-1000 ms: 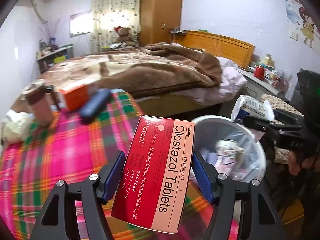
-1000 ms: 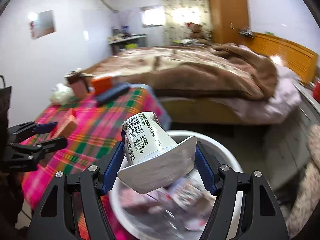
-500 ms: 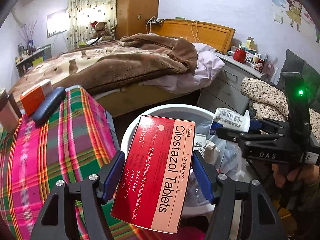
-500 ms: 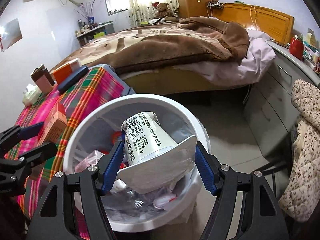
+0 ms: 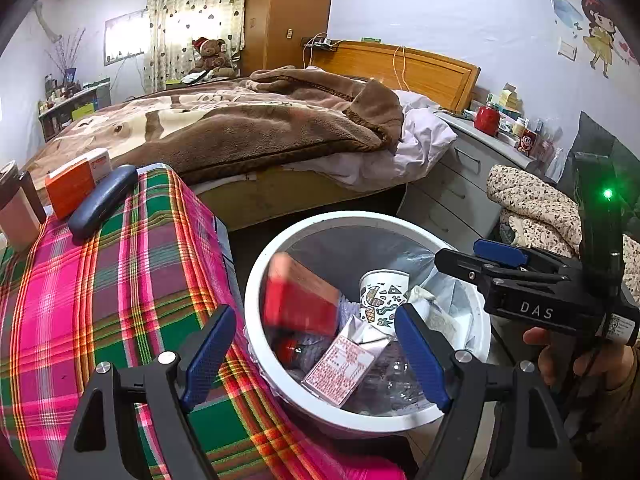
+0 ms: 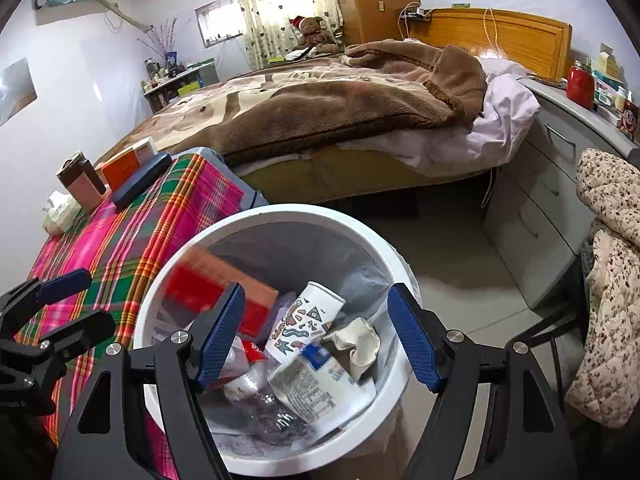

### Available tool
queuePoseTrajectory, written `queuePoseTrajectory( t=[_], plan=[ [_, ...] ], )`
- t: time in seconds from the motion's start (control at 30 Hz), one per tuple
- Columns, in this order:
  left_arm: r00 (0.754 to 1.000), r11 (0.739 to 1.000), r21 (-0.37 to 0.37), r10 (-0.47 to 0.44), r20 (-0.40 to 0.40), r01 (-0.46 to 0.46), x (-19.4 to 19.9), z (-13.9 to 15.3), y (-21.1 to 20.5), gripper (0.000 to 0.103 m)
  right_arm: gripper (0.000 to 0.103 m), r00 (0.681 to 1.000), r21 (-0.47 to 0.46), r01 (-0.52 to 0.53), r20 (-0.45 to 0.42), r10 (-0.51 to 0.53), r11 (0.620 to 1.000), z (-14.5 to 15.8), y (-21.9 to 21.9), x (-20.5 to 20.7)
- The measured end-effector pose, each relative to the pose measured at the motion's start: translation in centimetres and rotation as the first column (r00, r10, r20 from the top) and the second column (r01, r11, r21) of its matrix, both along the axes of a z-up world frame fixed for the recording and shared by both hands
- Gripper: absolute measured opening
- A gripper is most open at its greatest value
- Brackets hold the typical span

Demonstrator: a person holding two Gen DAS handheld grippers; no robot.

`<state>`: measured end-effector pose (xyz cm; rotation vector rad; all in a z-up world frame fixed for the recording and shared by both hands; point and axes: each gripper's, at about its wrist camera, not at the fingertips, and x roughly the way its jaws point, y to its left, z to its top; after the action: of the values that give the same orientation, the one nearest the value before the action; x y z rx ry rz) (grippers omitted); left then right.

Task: Collect trash

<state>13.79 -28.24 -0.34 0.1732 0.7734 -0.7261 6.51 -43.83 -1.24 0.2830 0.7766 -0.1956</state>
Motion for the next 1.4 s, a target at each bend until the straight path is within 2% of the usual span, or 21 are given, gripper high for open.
queuePoseTrajectory(
  t=[0.23,0.57,0.87,1.2,1.3,1.4],
  plan=[
    [0.998,0.999,-0.003,0.055,0.045,-0.054,-1.2,0.8,1.8,0.081,0.075,0.996,-0.034,0.044,0.081,-0.041,0.998,1.6,1.6,-2.4],
    [0.981,0.987,-0.028,0.159,0.110,-0.157,-4.7,1.7,6.0,0.081,0.075,0.984,-0.126,0.089,0.165,-0.067,0.988,2.8,6.9,-6.9],
    [0.947,0.970,-0.036,0.241,0.213,-0.239,-9.1,2.4,9.9,0.081,0.075,0.974,-0.148,0.122,0.206,-0.091,0.981,3.0,10.2,-9.4],
    [0.926,0.955,-0.059,0.296,0.236,-0.290,-11.3,2.4,12.6,0.081,0.075,0.965,-0.122,0.168,0.224,-0.138,0.978,3.1,11.8,-10.9],
    [0.919,0.952,-0.055,0.305,0.250,-0.301,-11.7,2.4,12.7,0.081,0.075,0.960,-0.157,0.186,0.239,-0.146,0.970,3.1,12.7,-11.3],
    [0.917,0.952,-0.053,0.305,0.257,-0.302,-11.9,2.4,12.7,0.081,0.075,0.958,-0.149,0.189,0.244,-0.149,0.971,3.1,12.8,-11.4]
  ],
)
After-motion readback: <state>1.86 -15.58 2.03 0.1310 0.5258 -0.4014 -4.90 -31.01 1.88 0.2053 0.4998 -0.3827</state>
